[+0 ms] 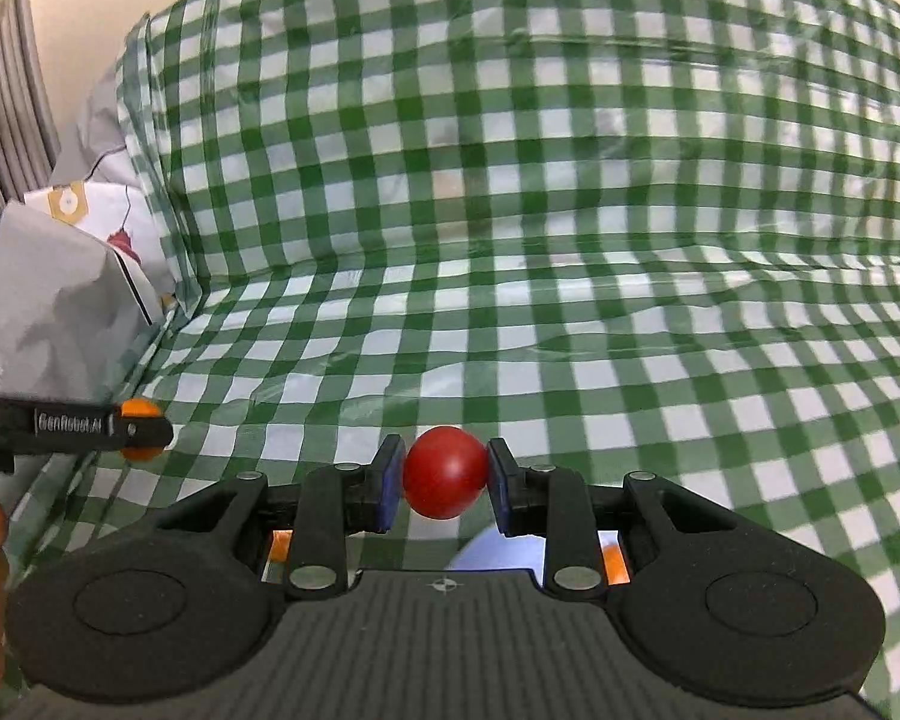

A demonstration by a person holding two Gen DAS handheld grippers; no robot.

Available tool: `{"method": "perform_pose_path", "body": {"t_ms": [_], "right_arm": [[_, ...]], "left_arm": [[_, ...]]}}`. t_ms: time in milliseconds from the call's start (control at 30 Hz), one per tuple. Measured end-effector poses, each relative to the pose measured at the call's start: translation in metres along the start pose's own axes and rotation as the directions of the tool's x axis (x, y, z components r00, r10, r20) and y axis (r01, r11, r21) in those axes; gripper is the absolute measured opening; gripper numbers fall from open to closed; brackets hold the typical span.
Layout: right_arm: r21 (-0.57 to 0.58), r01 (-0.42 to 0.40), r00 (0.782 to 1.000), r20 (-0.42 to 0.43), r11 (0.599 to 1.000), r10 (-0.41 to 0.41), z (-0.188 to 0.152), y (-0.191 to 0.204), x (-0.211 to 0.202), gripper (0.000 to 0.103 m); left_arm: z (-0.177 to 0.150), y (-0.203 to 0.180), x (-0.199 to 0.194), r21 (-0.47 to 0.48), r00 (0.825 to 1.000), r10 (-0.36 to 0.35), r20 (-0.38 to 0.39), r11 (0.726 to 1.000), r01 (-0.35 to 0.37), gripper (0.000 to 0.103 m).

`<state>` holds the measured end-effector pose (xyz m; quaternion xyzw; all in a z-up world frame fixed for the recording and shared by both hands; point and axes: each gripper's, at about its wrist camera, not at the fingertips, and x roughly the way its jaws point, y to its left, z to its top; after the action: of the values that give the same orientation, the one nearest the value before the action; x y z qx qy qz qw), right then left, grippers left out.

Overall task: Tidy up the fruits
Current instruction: 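Carry the tangerine with the left tool while the right tool carries the tomato over the plate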

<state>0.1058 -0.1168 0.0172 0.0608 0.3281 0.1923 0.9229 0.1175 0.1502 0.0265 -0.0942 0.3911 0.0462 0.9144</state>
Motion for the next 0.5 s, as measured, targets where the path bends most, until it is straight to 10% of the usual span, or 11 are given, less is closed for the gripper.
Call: {"method": "perform_pose_path", "body": {"t_ms": [500], "right_arm": [[-0.05,0.142,0.99,0.021,0.989,-0.141,-0.031,-0.068,-0.067,0.031]], "left_arm": [[-0.054,-0.081,-0.063,0.205,0.988,-0.137,0.073,0.971,0.12,0.039]]}}
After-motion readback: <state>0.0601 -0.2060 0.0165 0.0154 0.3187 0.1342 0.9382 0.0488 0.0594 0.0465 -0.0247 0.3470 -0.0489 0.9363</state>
